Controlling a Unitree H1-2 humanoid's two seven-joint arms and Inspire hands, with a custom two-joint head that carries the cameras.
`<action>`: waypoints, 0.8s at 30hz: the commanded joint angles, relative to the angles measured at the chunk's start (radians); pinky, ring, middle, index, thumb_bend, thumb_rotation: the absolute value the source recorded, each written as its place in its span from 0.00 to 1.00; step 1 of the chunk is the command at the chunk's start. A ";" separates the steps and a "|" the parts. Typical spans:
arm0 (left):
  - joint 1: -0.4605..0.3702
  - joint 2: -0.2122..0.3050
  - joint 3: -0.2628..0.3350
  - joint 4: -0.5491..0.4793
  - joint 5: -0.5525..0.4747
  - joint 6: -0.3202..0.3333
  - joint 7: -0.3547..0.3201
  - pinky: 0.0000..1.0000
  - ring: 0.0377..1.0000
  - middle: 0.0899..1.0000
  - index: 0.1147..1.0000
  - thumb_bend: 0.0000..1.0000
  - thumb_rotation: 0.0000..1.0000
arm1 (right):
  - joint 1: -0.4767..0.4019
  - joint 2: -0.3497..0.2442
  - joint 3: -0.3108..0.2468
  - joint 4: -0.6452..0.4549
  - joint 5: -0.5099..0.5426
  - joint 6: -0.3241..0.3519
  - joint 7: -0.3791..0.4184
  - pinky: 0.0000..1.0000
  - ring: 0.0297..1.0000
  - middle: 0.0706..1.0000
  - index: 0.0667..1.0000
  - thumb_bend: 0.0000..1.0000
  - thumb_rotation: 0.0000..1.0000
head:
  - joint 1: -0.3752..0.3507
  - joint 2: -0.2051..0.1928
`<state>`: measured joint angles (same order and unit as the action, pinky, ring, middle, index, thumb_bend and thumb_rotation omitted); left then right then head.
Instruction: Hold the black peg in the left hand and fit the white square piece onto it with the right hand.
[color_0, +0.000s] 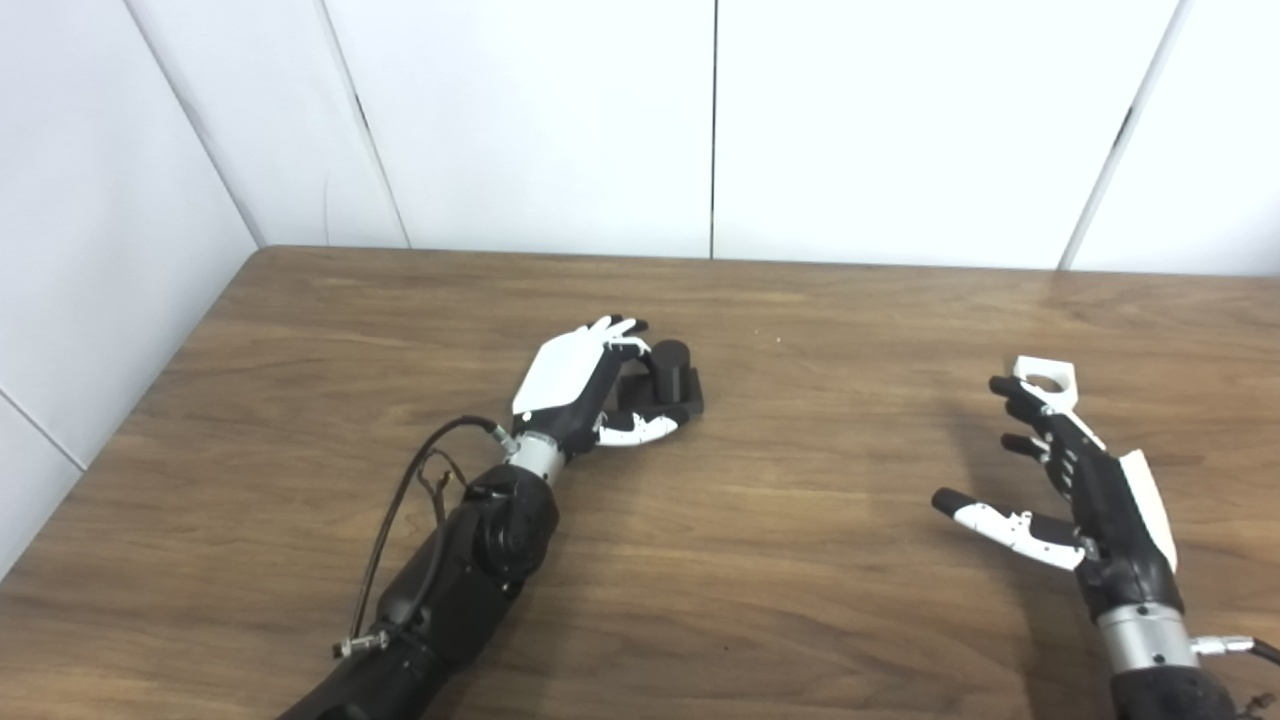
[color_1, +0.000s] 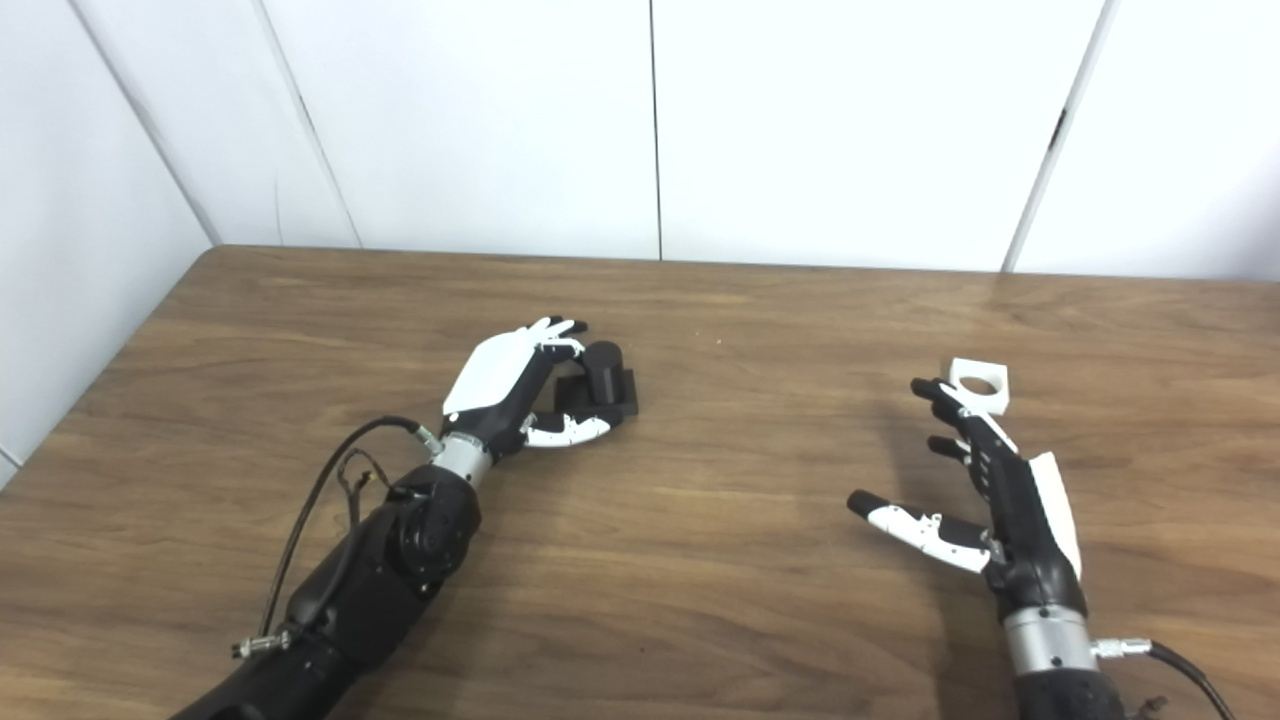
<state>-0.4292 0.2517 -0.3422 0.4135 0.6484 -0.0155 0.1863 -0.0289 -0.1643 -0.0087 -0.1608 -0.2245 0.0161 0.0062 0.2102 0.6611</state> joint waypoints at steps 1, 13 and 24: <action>-0.002 0.006 -0.014 -0.032 0.009 -0.016 -0.027 0.99 0.98 0.91 0.52 0.77 0.37 | -0.027 -0.007 -0.007 -0.031 -0.001 -0.035 -0.012 0.79 0.88 0.90 0.80 0.73 0.17 | 0.000 0.000; 0.018 -0.020 -0.011 -0.069 -0.048 -0.040 -0.076 0.95 0.96 0.91 0.50 0.78 0.37 | -0.037 -0.003 -0.012 -0.036 -0.014 -0.024 -0.017 0.82 0.88 0.89 0.80 0.73 0.18 | 0.000 0.000; 0.051 -0.031 -0.048 -0.127 -0.032 -0.067 -0.104 0.94 0.96 0.90 0.50 0.78 0.40 | -0.040 0.005 -0.010 -0.046 -0.030 -0.012 -0.024 0.81 0.88 0.89 0.80 0.73 0.18 | -0.011 -0.005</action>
<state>-0.3693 0.2259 -0.3711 0.3127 0.6003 -0.0528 0.1049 -0.0376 -0.1623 -0.0142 -0.1649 -0.2538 0.0208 -0.0044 0.1979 0.6550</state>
